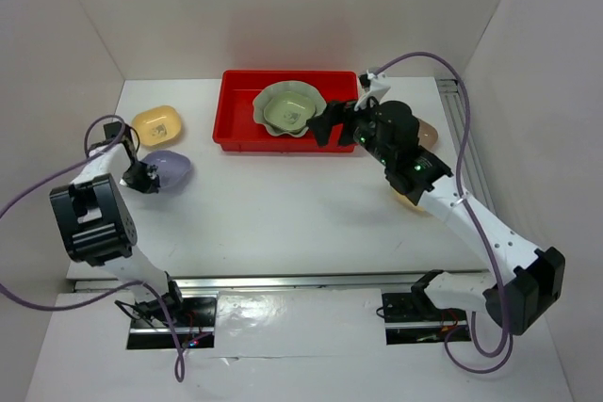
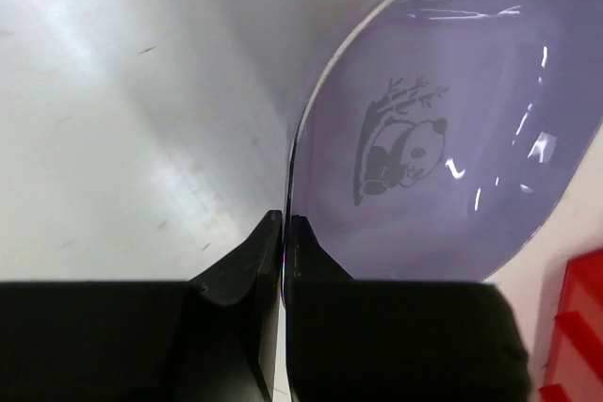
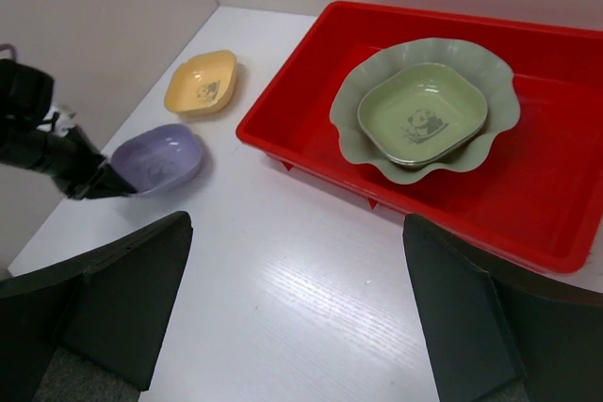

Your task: Place the plates into the plastic bin on the countertop

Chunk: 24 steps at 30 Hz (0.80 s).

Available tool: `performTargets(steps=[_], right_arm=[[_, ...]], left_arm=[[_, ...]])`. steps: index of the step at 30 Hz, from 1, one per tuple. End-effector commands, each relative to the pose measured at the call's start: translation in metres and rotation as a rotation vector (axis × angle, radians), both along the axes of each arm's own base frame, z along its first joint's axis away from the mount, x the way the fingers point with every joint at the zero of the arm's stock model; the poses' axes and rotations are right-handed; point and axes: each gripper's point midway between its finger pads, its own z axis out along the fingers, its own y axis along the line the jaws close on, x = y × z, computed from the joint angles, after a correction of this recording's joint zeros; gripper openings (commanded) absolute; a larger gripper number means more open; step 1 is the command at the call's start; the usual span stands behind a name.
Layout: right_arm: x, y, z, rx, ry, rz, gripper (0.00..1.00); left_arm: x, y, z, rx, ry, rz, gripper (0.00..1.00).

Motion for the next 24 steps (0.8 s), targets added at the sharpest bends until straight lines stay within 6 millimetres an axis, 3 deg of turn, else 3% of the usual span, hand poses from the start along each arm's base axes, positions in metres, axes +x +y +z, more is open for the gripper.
performTargets(steps=[1, 4, 7, 9, 10, 11, 12, 13, 14, 15, 17, 18, 20, 21, 23, 24], right_arm=[[-0.004, -0.026, 0.011, -0.009, -0.017, -0.085, 1.0], [-0.004, -0.039, 0.018, -0.001, -0.016, -0.124, 1.0], [-0.001, -0.052, 0.023, 0.008, -0.018, -0.175, 1.0], [-0.001, -0.06, 0.019, 0.012, 0.001, -0.225, 1.0], [0.0, -0.068, 0.022, 0.016, -0.009, -0.254, 1.0], [-0.002, -0.075, 0.015, 0.009, 0.01, -0.285, 1.0], [0.002, -0.088, 0.0, -0.002, 0.042, -0.367, 1.0], [0.001, -0.1, -0.004, -0.001, 0.049, -0.421, 1.0], [-0.002, -0.12, -0.01, -0.007, 0.063, -0.51, 1.0], [-0.005, -0.126, -0.023, 0.003, 0.087, -0.543, 1.0], [-0.017, -0.142, -0.021, 0.032, 0.073, -0.587, 1.0], [-0.021, -0.153, -0.026, 0.047, 0.079, -0.632, 1.0], [-0.036, -0.17, -0.013, 0.084, 0.045, -0.674, 1.0], [-0.041, -0.179, -0.008, 0.101, 0.034, -0.71, 1.0], [-0.052, -0.193, 0.001, 0.132, 0.011, -0.754, 1.0], [-0.057, -0.204, -0.005, 0.119, 0.026, -0.808, 1.0]], left_arm=[[-0.034, 0.0, 0.049, 0.109, 0.008, -0.034, 0.0], [-0.028, -0.019, 0.102, 0.119, -0.172, -0.107, 0.0], [-0.009, -0.043, 0.149, 0.107, -0.335, -0.197, 0.0], [0.017, -0.063, 0.188, 0.079, -0.488, -0.288, 0.0], [0.033, -0.073, 0.195, 0.052, -0.531, -0.329, 0.0], [0.047, -0.094, 0.205, 0.031, -0.582, -0.41, 0.0], [0.064, -0.108, 0.233, 0.033, -0.655, -0.459, 0.0], [0.079, -0.122, 0.244, 0.042, -0.689, -0.515, 0.0], [0.098, -0.153, 0.234, 0.031, -0.669, -0.599, 0.0], [0.114, -0.165, 0.261, 0.073, -0.727, -0.657, 0.0], [0.138, -0.204, 0.267, 0.079, -0.756, -0.775, 0.0], [0.163, -0.212, 0.263, 0.11, -0.747, -0.808, 0.0], [0.18, -0.231, 0.249, 0.111, -0.706, -0.831, 0.0], [0.203, -0.234, 0.239, 0.109, -0.7, -0.832, 0.0], [0.215, -0.251, 0.223, 0.083, -0.679, -0.842, 0.0], [0.222, -0.253, 0.216, 0.072, -0.672, -0.83, 0.0]])
